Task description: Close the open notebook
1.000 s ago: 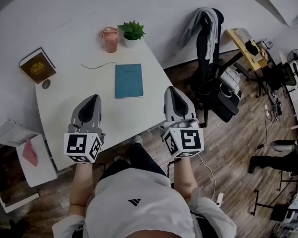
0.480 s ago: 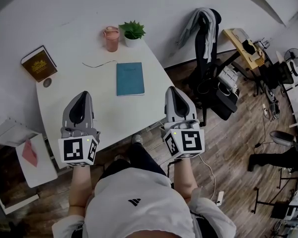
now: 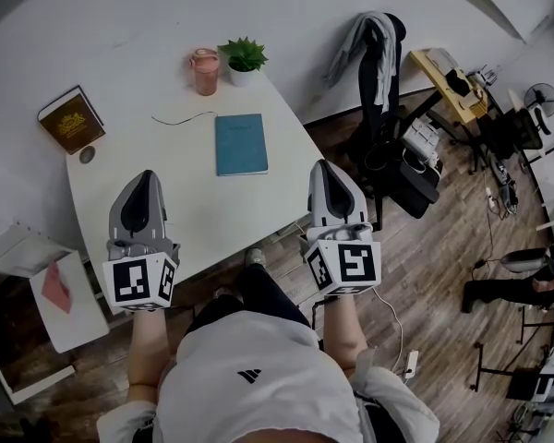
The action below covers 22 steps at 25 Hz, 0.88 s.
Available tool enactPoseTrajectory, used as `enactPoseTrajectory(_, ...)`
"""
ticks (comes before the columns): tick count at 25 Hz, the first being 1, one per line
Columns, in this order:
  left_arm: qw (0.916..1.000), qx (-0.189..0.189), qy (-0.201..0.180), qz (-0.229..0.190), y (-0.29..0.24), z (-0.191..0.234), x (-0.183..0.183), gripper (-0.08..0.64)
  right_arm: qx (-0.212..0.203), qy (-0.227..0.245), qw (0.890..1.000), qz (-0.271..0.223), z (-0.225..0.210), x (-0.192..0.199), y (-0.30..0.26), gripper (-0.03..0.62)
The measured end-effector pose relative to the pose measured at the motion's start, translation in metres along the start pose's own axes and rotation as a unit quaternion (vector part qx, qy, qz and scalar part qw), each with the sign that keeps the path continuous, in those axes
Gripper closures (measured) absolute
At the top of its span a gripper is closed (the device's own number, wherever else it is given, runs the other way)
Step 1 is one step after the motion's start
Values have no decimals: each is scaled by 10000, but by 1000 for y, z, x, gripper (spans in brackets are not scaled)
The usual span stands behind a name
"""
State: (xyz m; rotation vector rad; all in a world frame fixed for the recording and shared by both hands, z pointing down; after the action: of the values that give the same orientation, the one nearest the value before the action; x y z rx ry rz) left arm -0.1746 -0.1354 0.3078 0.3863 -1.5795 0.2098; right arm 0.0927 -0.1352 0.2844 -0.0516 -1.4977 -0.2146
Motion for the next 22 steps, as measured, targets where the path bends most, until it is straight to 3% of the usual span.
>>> enactPoseTrajectory(22,9997,119,25,203,5,-2,16,551,-41,108,9999,129,13,7,6,598)
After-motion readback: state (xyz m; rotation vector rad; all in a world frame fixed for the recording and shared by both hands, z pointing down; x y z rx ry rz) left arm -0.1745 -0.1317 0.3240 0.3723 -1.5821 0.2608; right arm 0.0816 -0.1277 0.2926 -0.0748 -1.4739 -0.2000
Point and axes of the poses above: the fingertips, and each gripper's own axes: y backward along the fingers, z to its left, x out of its underside, the point moved 1 cm from there along y, backward along the fingers, and after that the axes turned 6 degrees about x, right-handed, at the moved point
